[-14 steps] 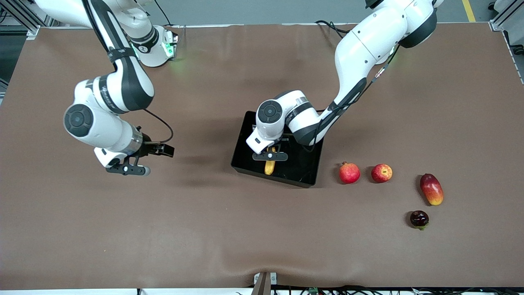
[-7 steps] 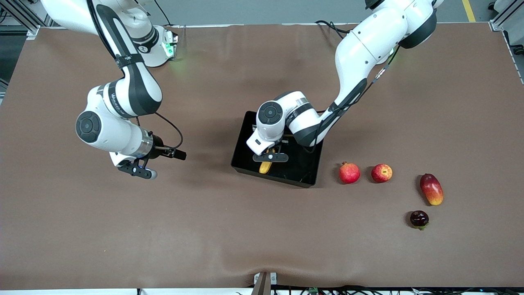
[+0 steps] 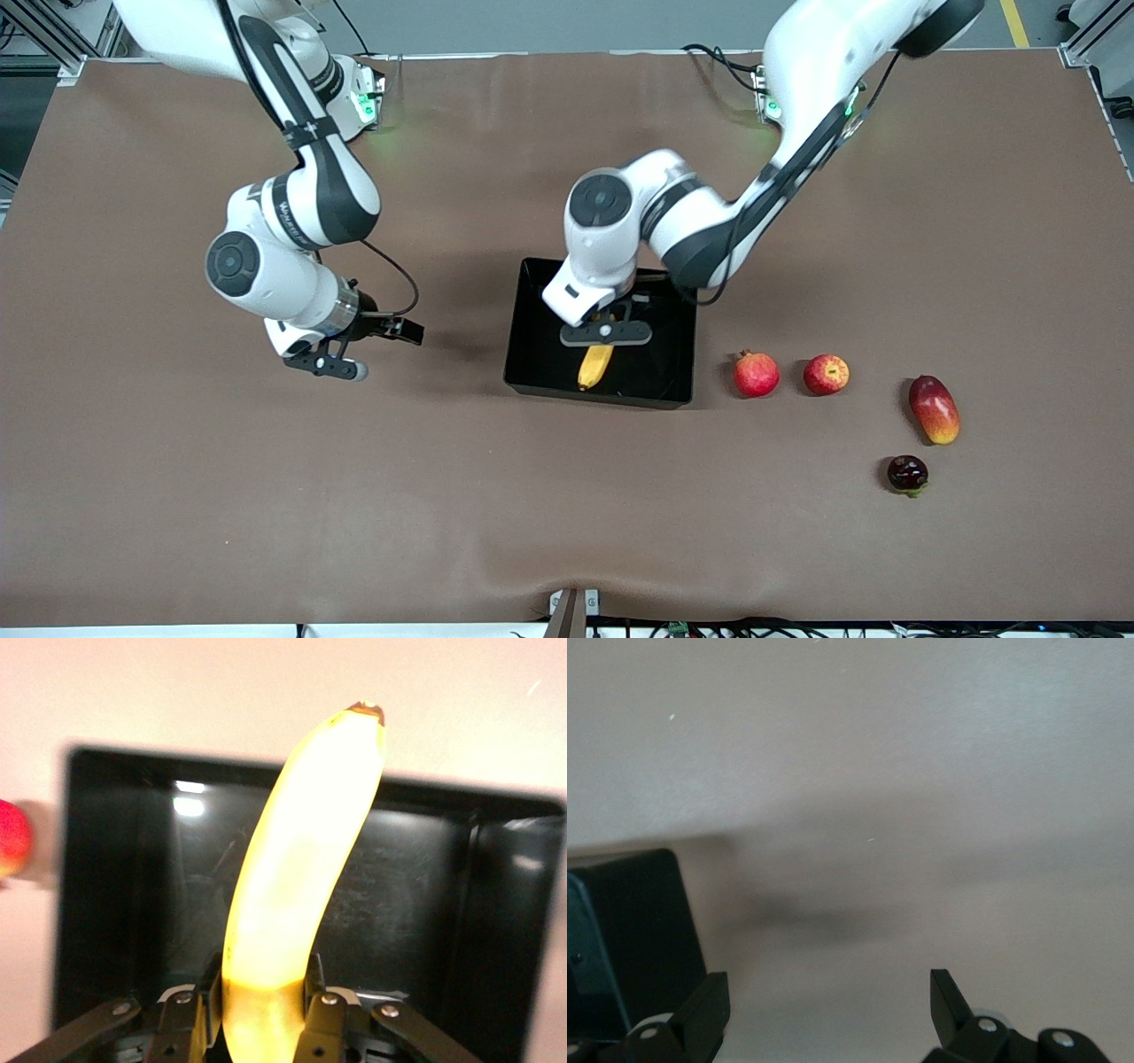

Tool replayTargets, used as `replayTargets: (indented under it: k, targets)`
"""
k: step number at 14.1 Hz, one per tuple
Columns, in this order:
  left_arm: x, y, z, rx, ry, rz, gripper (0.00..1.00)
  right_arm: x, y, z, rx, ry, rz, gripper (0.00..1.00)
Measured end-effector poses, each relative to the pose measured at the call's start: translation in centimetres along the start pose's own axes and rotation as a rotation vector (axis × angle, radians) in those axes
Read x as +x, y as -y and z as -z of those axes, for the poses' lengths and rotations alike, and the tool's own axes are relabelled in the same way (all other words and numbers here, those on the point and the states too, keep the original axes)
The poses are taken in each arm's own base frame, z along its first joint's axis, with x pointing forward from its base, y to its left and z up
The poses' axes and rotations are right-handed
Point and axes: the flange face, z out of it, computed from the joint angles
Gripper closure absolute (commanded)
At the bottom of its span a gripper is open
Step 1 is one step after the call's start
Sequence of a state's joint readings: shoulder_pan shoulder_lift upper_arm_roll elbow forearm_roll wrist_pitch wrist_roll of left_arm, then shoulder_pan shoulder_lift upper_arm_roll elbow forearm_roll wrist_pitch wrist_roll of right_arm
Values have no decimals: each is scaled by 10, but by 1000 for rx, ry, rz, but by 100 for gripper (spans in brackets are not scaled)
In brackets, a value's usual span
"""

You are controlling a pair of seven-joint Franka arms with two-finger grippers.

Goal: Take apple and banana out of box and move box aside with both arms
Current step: 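Lift the banana out while the right gripper reaches the box, then drag the box away with the right gripper while the left gripper drops banana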

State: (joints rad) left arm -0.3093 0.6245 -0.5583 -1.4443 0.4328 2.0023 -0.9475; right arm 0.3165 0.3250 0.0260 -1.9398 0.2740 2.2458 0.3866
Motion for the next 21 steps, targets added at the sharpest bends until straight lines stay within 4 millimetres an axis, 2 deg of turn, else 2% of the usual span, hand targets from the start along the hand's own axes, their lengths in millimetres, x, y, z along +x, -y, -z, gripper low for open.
replayTargets:
  k: [2,3,4,6,8,10,11,13,15,16,17,18,19,21]
  targets:
    - [17,32,51,-18,-18,-11,100,-8,17,-1,4,-9,36,0]
    - [30,57,69,-13,-17,-27,100,-15,32,-1,9,-19,64,0]
    - [46,90,81,5,-9,-55,100,-24,50,-1,13,-25,97,0]
    - [81,170,84,41,31,-120,100,-37,78,-3,19,-31,146,0]
    - [113,255,71,49,65,-162,100,-40,99,-12,20,-28,176,0]
    - [131,324,49,46,104,-185,100,-46,119,-35,8,-8,199,0]
    - [137,348,35,36,116,-195,100,-55,131,-50,-2,8,193,0]
    - [146,383,-2,6,141,-240,100,-78,157,-83,-50,18,183,0]
    - [153,401,-51,0,154,-341,100,-91,166,-108,-112,8,186,0]
    - [155,403,-73,8,150,-398,100,-91,164,-116,-128,12,184,19]
    - [157,403,-92,8,143,-436,100,-90,162,-124,-135,15,176,79]
    - [158,402,-108,4,137,-458,100,-90,162,-129,-133,10,158,100]
    - [159,404,-120,0,132,-473,100,-89,163,-132,-125,-1,133,100]
    - [162,423,-137,8,125,-532,100,-87,164,-133,-116,-14,91,100]
